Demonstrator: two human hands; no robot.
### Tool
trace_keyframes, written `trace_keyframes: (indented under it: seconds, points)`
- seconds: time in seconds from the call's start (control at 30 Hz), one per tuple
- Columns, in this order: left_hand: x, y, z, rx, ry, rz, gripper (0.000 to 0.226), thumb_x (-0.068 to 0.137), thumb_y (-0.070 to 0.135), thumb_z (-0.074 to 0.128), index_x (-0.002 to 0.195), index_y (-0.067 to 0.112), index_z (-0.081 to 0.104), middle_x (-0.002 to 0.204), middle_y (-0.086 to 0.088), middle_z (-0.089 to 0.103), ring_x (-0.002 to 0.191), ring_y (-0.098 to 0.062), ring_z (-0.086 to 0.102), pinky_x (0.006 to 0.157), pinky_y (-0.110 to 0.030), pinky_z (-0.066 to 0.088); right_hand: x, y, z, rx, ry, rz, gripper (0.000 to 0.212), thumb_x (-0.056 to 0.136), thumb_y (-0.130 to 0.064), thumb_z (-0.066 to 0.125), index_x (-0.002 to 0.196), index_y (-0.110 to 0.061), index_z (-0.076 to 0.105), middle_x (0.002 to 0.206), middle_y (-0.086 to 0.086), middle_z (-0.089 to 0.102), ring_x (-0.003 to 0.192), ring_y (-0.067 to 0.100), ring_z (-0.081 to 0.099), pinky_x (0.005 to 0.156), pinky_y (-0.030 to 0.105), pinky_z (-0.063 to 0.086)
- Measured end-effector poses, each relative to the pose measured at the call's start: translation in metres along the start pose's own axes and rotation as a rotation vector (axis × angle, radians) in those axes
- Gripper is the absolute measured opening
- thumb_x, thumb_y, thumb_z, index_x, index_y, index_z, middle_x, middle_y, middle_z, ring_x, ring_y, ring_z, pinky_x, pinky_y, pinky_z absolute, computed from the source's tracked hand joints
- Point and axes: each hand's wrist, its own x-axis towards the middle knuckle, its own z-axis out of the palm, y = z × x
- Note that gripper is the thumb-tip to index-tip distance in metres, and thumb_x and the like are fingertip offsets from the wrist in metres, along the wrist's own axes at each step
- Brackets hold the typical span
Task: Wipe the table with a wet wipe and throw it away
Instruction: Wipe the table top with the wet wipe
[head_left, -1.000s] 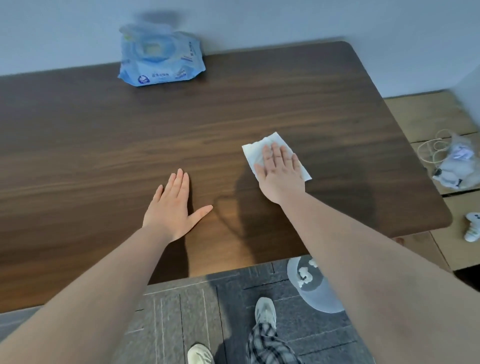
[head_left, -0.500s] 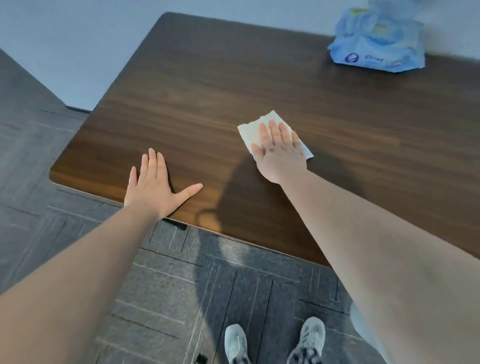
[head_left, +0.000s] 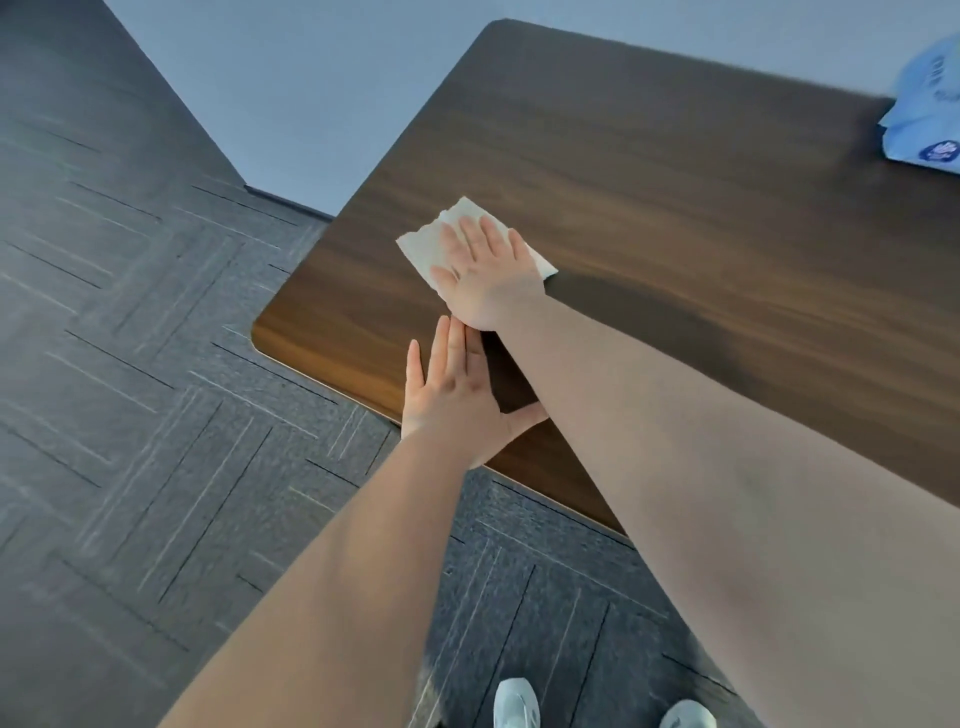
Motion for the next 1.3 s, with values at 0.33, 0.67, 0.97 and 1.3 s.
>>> trace_keyframes:
  seconds: [0.33, 0.67, 0.97, 1.3]
  points:
    - [-0.005, 0.001, -0.003, -0.018, -0.021, -0.018, 0.128, 0.050, 0.091, -0.003, 0.148, 0.011, -0.016, 0.159, -0.004, -0.015, 0.146, -0.019, -0.015, 0.116, -0.043, -0.007, -0.043, 0.025, 0.000, 0.009, -0.046, -0.039, 0.056, 0.100, -0.046, 0.011, 0.151, -0.028, -0.003, 0.161, -0.003, -0.007, 0.147, 0.016, -0.009, 0.118, 0.040, -0.008]
    - [-0.034, 0.080, -0.011, 0.195, -0.044, 0.332, 0.103, 0.076, 0.079, 0.005, 0.150, 0.009, -0.008, 0.160, -0.005, -0.011, 0.146, -0.017, -0.011, 0.118, -0.036, -0.003, -0.188, 0.158, 0.002, 0.051, 0.033, 0.250, 0.057, 0.100, -0.047, 0.010, 0.151, -0.029, -0.006, 0.161, -0.006, -0.007, 0.146, 0.015, -0.012, 0.118, 0.038, -0.010]
    - [-0.053, 0.257, 0.002, 0.193, -0.039, 0.615, 0.105, 0.074, 0.080, 0.011, 0.150, 0.010, -0.005, 0.160, -0.003, -0.008, 0.146, -0.016, -0.010, 0.118, -0.037, -0.001, -0.361, 0.332, 0.000, 0.138, 0.122, 0.701, 0.057, 0.099, -0.048, 0.009, 0.150, -0.030, -0.009, 0.160, -0.008, -0.010, 0.146, 0.012, -0.013, 0.118, 0.035, -0.010]
    - [-0.089, 0.457, 0.037, 0.246, -0.083, 0.869, 0.103, 0.075, 0.083, 0.014, 0.151, 0.016, -0.006, 0.160, 0.000, -0.011, 0.146, -0.015, -0.012, 0.119, -0.041, 0.000, -0.543, 0.489, 0.004, 0.216, 0.196, 1.087, 0.057, 0.099, -0.047, 0.007, 0.151, -0.027, -0.006, 0.161, -0.004, -0.009, 0.147, 0.015, -0.011, 0.117, 0.037, -0.010]
